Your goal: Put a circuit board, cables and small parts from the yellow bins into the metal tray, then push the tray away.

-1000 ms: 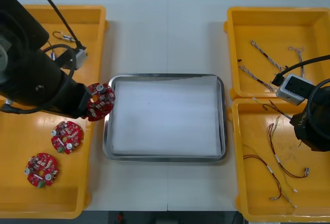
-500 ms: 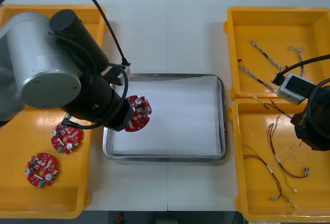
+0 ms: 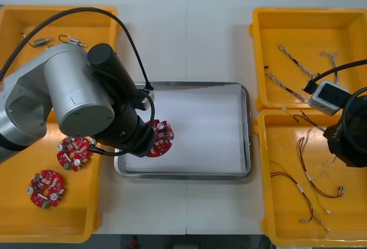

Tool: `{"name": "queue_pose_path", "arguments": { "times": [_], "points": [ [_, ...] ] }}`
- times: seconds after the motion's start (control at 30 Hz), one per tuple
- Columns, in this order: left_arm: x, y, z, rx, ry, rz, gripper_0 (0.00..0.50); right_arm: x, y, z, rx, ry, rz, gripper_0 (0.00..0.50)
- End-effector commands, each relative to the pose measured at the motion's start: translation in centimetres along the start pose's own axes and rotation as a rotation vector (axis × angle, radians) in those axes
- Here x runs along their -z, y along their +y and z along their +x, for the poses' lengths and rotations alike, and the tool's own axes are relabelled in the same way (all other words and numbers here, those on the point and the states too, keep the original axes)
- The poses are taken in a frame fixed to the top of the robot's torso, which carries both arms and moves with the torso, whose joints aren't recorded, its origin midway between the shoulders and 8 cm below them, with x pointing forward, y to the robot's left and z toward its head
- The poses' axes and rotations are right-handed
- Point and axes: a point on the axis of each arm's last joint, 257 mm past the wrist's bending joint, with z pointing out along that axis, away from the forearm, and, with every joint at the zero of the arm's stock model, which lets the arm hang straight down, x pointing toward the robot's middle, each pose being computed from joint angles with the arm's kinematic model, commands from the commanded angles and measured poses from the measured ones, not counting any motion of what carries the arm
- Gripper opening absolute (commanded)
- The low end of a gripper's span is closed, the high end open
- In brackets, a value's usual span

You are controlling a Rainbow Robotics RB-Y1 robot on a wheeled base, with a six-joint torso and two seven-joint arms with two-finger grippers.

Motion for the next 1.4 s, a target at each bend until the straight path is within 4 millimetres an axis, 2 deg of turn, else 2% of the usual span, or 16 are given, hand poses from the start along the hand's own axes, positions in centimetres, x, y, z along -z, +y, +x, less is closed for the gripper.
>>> {"name": "queue_pose_path", "arguments": {
  "times": [0.03, 0.27, 0.5, 0.77, 0.93, 0.97, 1.0, 1.03, 1.07, 1.4],
  "points": [
    [-0.4, -0.5, -1.6, -0.072, -0.043, -0.026, 0.0, 0.9, -0.4, -0.5, 0.017, -0.001, 0.033, 0.0],
    [-2.2, 0.1, -1.4, -0.094, -0.053, -0.043, 0.0, 0.9, -0.3, -0.5, 0.009, -0.003, 0.027, 0.0],
    [-3.2, 0.7, -1.3, -0.1, -0.058, -0.044, 0.0, 0.9, -0.2, -0.5, 0.005, -0.004, 0.023, 0.0],
    [-3.2, 2.0, -1.3, -0.114, -0.06, -0.067, 0.0, 0.9, -0.2, -0.5, 0.003, -0.003, 0.026, 0.0],
    [-3.2, 2.1, -1.3, -0.116, -0.057, -0.069, 0.008, 0.9, -0.2, -0.5, -0.002, -0.002, 0.025, 0.0],
    [-3.2, 2.0, -1.3, -0.116, -0.059, -0.068, 0.186, 0.9, -0.2, -0.5, -0.003, -0.004, 0.026, 0.0],
    [-3.2, 2.1, -1.3, -0.112, -0.058, -0.07, 0.408, 0.9, -0.2, -0.5, -0.001, -0.003, 0.024, 0.0],
    [-3.2, 2.1, -1.3, -0.111, -0.061, -0.071, 0.472, 0.9, -0.2, -0.5, -0.002, -0.004, 0.025, 0.0],
    [-3.2, 2.2, -1.3, -0.111, -0.06, -0.073, 0.5, 0.9, -0.2, -0.5, -0.001, -0.003, 0.024, 0.0],
    [-2.8, 2.1, -1.5, -0.105, -0.062, -0.07, 0.5, 0.9, -0.2, -0.5, -0.004, -0.003, 0.024, 0.0]
  ]
}}
